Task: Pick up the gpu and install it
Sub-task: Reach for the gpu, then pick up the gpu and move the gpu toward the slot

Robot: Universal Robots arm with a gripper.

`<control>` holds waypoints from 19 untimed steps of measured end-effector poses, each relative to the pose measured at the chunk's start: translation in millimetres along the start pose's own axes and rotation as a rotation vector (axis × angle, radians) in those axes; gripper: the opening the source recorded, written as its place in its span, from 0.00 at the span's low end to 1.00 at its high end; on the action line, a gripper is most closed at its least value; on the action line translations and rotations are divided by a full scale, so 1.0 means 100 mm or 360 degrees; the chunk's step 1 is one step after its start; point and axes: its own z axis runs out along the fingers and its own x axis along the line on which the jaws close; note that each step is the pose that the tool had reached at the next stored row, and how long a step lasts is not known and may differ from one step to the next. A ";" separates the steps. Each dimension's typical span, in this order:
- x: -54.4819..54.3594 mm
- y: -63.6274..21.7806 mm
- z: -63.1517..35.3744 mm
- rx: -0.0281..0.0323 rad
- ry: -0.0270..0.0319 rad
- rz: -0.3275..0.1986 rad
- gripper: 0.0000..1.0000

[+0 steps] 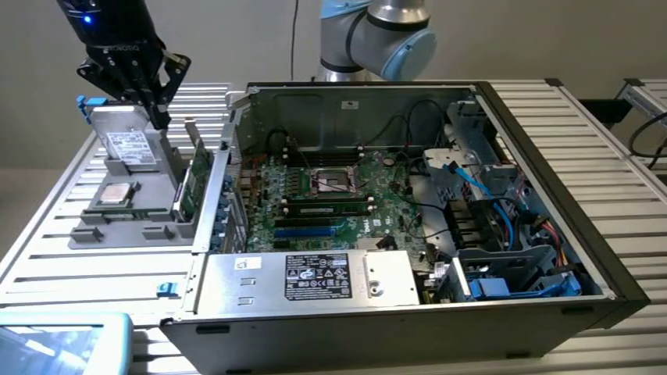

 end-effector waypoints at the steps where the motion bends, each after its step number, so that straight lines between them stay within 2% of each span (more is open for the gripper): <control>1: 0.00 0.001 0.001 -0.00001 -0.00001 0.0000 0.12; 16: 0.00 0.001 0.001 -0.00001 0.00000 0.0000 0.13; 19: 0.00 0.001 0.001 -0.00001 0.00000 0.0000 0.31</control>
